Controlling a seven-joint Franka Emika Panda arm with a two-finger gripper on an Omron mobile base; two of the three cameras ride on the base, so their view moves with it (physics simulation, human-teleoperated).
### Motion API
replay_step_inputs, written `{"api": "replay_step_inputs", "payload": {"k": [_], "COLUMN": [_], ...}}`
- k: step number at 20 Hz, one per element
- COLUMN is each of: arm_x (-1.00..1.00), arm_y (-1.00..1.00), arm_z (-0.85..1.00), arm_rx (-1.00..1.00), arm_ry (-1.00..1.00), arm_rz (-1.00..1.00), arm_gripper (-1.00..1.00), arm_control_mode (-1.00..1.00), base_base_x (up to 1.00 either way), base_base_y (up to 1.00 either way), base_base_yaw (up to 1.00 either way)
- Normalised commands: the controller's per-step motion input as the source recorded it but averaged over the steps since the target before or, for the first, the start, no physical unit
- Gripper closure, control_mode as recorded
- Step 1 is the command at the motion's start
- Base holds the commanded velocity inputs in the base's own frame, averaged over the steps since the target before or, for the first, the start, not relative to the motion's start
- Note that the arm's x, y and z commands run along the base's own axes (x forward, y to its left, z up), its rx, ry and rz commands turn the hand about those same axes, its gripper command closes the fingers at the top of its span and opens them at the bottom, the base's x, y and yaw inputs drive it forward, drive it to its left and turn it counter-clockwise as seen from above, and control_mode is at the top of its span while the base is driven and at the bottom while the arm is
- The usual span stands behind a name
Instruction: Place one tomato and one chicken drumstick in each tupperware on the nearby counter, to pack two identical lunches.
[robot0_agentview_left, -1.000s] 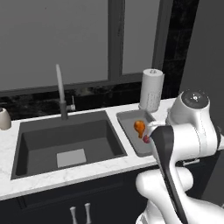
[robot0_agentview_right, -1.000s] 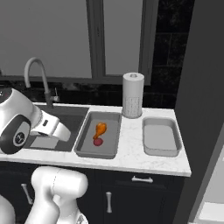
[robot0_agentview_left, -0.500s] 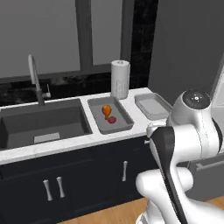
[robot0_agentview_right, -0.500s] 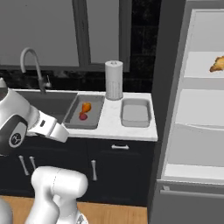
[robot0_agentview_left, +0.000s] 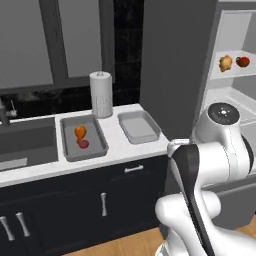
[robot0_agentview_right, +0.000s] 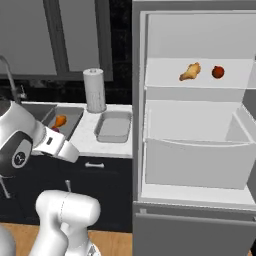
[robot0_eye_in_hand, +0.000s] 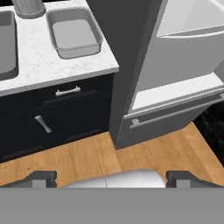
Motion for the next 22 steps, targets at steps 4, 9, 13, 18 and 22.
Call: {"api": "replay_step_inputs", "payload": {"k": [4,9,13,18,22], "arm_x": [0.00,0.00,0.00,0.00,0.00], "arm_y": [0.00,0.00,0.00,0.00,0.00], "arm_z": [0.00,0.00,0.00,0.00,0.00], "arm_rx": [0.00,0.00,0.00,0.00,0.00], "arm_ry": [0.00,0.00,0.00,0.00,0.00], "arm_rz": [0.00,0.00,0.00,0.00,0.00], "arm_gripper": [-1.00,-1.00,-1.00,-1.00,-1.00], "arm_control_mode": [1.00,1.00,1.00,1.00,1.00], "base_base_x": [-0.16,0.23,0.47,0.70,0.42], "base_base_y": [-1.00,-0.95,-0.89,-0.27,0.07], "base_base_yaw": [0.02,0.08,0.09,0.10,0.14]}}
